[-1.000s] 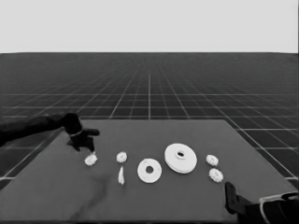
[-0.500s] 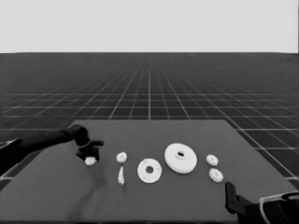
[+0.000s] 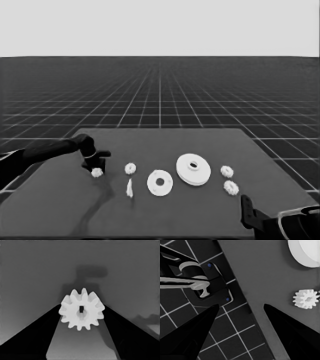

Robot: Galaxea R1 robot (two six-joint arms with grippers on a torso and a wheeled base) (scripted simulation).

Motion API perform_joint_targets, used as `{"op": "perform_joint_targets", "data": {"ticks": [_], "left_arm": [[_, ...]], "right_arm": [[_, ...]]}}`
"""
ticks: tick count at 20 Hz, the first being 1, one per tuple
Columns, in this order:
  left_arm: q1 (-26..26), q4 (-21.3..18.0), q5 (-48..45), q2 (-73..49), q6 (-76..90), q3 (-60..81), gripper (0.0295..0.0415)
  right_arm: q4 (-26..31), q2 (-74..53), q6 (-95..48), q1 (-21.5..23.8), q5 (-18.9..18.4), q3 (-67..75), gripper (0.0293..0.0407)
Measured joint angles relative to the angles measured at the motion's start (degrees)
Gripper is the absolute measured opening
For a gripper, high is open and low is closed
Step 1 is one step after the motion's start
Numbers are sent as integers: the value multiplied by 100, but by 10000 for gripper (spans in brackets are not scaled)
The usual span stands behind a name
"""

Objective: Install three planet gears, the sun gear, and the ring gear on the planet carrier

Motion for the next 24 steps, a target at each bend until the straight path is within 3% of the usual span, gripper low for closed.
{"op": "perform_joint_targets", "data": {"ticks": [4,6,8,14,15,16,19,24], "left_arm": [[0,0,0,0,0,0,312],[-636,-298,598,-371,-293,754,312],[-910,-450,798,-432,-328,869,312],[-1033,-533,898,-444,-331,891,312],[-1029,-253,1110,-15,-2424,1931,313],[-1025,-182,1269,1192,-3428,2050,313],[-1019,-211,1314,3042,-3626,711,313],[-1014,-227,1295,3490,-3467,96,313]], "right_arm": [[0,0,0,0,0,0,385],[0,0,0,0,0,0,385],[0,0,0,0,0,0,385],[0,0,0,0,0,0,385],[0,0,0,0,0,0,385],[0,0,0,0,0,0,385],[0,0,0,0,0,0,385],[0,0,0,0,0,0,385]]}}
